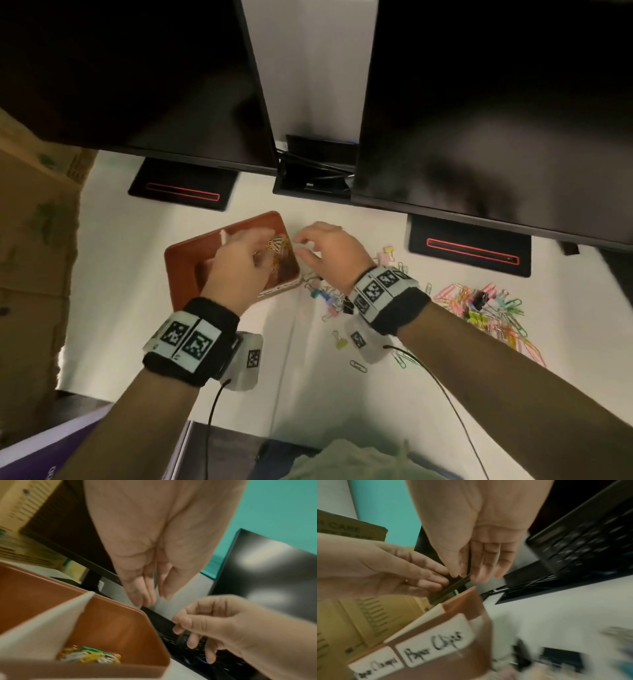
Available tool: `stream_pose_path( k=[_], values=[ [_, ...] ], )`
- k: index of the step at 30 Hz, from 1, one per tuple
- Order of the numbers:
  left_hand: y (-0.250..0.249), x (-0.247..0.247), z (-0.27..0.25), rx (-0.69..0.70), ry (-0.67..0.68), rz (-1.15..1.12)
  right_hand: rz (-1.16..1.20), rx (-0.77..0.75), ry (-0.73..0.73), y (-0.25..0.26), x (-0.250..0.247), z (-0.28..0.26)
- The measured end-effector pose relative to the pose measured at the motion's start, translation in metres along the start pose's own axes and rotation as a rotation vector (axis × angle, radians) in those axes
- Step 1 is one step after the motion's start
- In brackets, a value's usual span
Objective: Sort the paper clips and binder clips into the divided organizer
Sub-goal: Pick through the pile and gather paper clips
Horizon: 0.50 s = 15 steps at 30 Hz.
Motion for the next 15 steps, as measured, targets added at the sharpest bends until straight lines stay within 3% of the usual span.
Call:
stream_pose_path(
  k=[4, 8, 11, 15],
  values=[
    [-0.039, 0.050, -0.003, 0.105, 0.152, -0.208, -0.075, 0.198, -0.123, -0.092, -0.028, -0.031],
    [-0.065, 0.123, -0.002, 0.097, 0.344, -0.194, -0.147, 0.391, -0.032, -0.165, -0.041, -0.054],
    [-0.075, 0.174, 0.006, 0.116, 0.423, -0.045, -0.206, 0.400, 0.077, -0.184, -0.039, -0.056],
    [-0.075, 0.217, 0.017, 0.101, 0.503, 0.086, -0.299, 0.298, 0.159, -0.186, -0.030, -0.047]
  ],
)
Point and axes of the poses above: each hand's wrist, its own z-axis towards the middle knuckle, its own x-axis out of the palm, y = z × x, the point moved 7 cm from there along z, towards the middle knuckle, and after that the axes turned 10 degrees about x, right-handed, at the moved point
